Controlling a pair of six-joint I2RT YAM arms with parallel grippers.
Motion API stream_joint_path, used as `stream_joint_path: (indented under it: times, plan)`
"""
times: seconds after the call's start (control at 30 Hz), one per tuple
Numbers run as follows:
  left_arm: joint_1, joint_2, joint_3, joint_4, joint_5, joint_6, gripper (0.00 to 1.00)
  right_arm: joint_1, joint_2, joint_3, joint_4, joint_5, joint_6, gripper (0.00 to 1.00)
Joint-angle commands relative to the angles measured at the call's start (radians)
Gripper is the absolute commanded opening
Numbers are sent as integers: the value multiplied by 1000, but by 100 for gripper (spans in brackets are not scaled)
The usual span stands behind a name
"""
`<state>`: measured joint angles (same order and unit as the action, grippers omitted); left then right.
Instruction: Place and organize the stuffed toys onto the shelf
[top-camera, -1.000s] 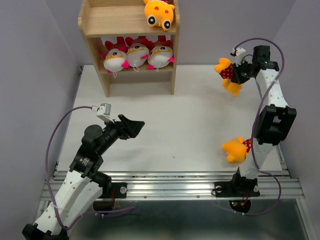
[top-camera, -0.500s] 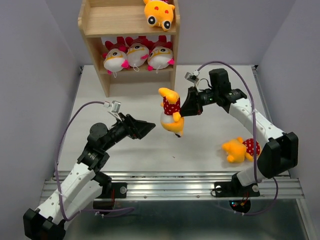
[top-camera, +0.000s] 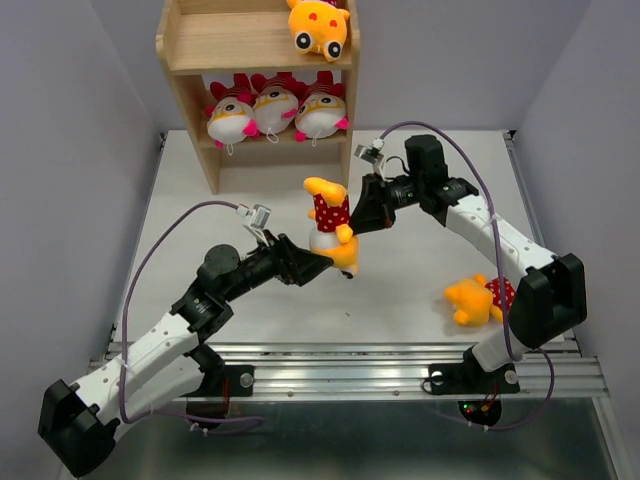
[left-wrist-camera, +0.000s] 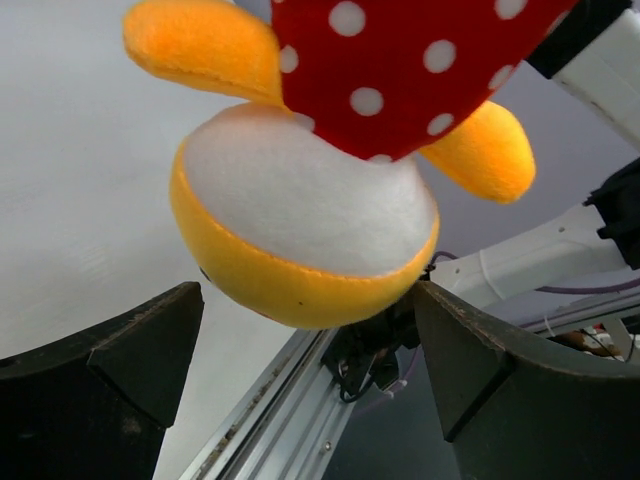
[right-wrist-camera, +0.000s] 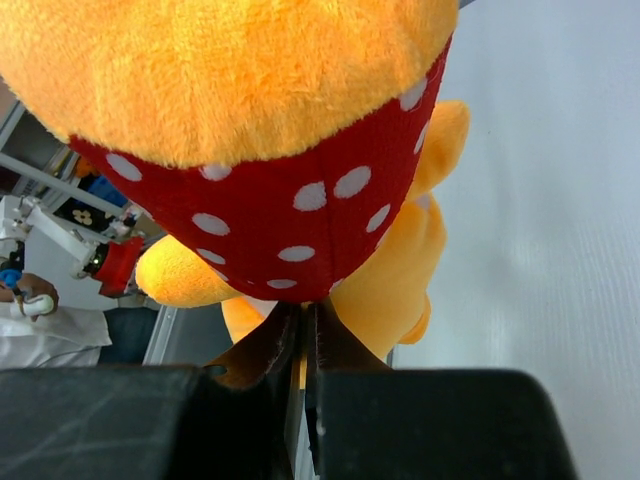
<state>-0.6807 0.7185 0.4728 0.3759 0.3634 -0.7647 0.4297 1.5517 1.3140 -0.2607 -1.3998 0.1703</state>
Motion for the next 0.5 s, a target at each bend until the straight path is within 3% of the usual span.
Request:
stream_joint_path:
  times: [0.0, 0.13, 0.3, 0.33, 0.47]
  plan:
    - [-34, 70, 82, 37, -87, 45, 96, 6, -15, 28, 100, -44, 61, 1]
    - [-63, 102, 124, 23, -202, 54, 79, 6, -22, -5, 167, -44, 127, 1]
    - [-71, 107, 150, 58, -222, 65, 55, 6, -22, -24, 181, -19, 133, 1]
    - [-71, 104, 155, 64, -216, 68, 41, 6, -19, -24, 179, -13, 133, 1]
    - [-71, 73, 170, 61, -222, 77, 11, 6, -10, -35, 176, 54, 127, 1]
